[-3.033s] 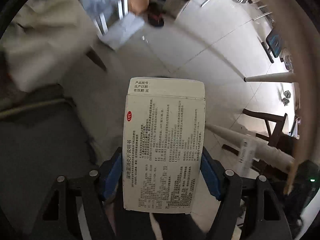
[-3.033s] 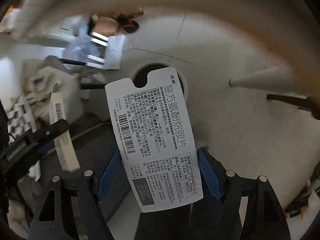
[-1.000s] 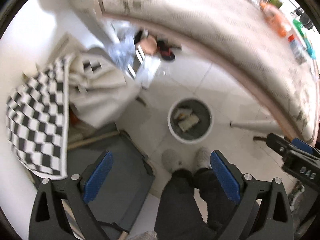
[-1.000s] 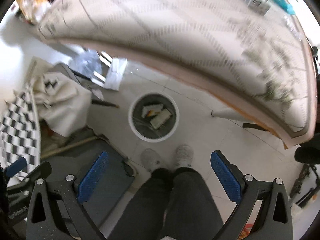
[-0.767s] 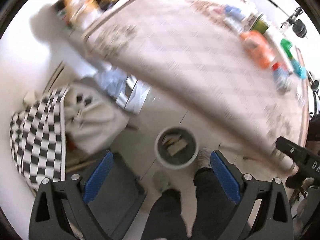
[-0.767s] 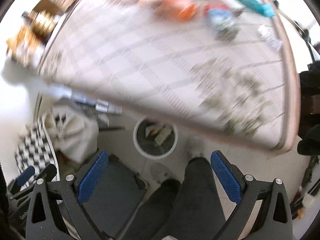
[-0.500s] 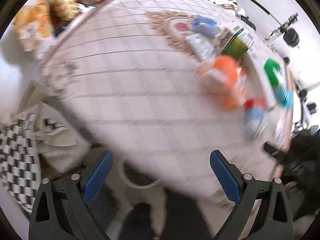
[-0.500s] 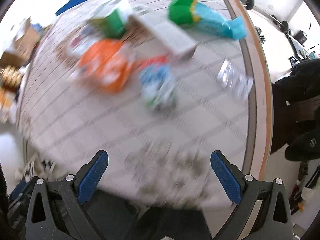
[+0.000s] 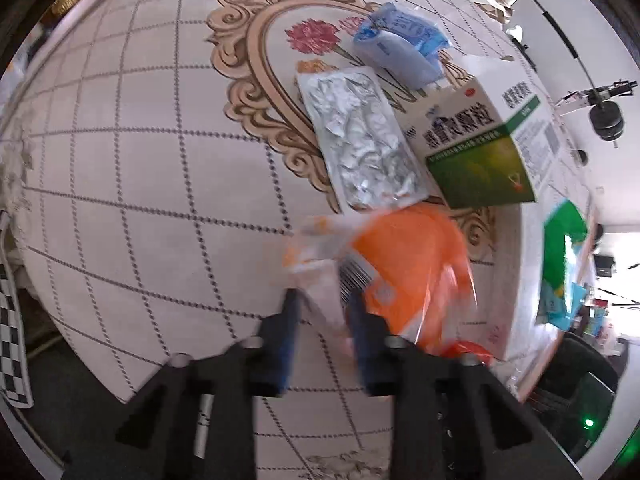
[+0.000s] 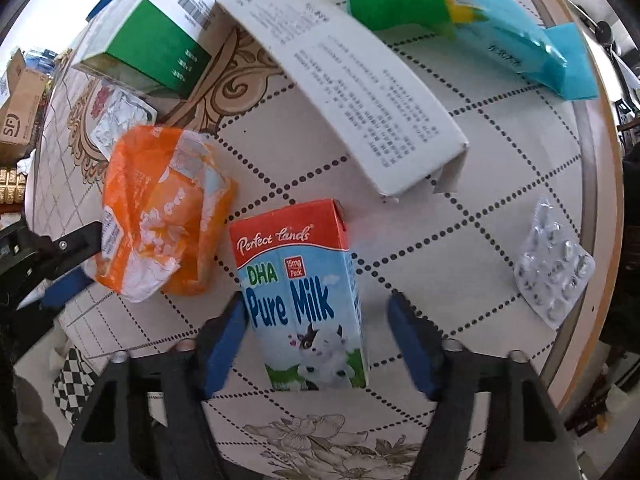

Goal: Collect trash
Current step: 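Grasp the orange snack bag with the left tool while the right tool grasps the milk carton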

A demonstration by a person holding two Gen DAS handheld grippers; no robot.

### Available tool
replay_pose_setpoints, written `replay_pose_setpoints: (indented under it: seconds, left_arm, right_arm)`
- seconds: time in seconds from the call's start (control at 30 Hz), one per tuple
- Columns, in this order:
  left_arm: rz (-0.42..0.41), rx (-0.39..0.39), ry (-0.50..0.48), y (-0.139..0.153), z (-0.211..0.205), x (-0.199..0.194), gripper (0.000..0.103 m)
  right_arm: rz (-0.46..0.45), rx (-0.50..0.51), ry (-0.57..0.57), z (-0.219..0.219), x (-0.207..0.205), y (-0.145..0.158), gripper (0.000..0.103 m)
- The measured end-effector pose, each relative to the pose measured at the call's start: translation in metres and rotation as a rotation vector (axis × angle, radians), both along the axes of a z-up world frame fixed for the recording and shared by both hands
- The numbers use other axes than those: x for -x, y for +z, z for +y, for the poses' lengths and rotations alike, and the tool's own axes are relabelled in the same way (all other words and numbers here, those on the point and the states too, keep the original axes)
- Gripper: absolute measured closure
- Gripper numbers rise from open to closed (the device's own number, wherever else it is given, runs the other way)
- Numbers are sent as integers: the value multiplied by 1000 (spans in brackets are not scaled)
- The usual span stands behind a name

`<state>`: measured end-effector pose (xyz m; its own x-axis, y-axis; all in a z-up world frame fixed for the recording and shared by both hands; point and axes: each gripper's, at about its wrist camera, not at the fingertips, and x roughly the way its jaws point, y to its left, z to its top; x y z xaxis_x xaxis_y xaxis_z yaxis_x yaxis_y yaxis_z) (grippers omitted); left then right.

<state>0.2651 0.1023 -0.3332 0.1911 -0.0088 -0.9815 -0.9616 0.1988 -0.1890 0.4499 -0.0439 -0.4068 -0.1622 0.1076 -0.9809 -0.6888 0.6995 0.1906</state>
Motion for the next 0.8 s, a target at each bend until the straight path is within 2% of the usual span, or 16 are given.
replay_pose_setpoints:
  seconds: [0.03, 0.23, 0.47, 0.63, 0.8]
  left_arm:
    - [10, -13, -6, 2, 0, 0, 89]
    - [76, -113, -40, 23, -5, 15, 95]
    - [113, -220, -68, 61, -23, 50, 96]
    - [132, -309, -106, 85, -45, 79, 96]
    - [131, -351, -131, 99, -76, 127, 96]
  right_arm:
    - [-5, -3, 6, 1, 0, 1, 46]
    - [-8, -12, 25, 4, -1, -3, 47]
    - [-13, -55, 43, -18, -9, 20, 47]
    - [-27, -106, 61, -27, 17, 44, 48]
    - [-37, -174, 79, -50, 69, 73, 48]
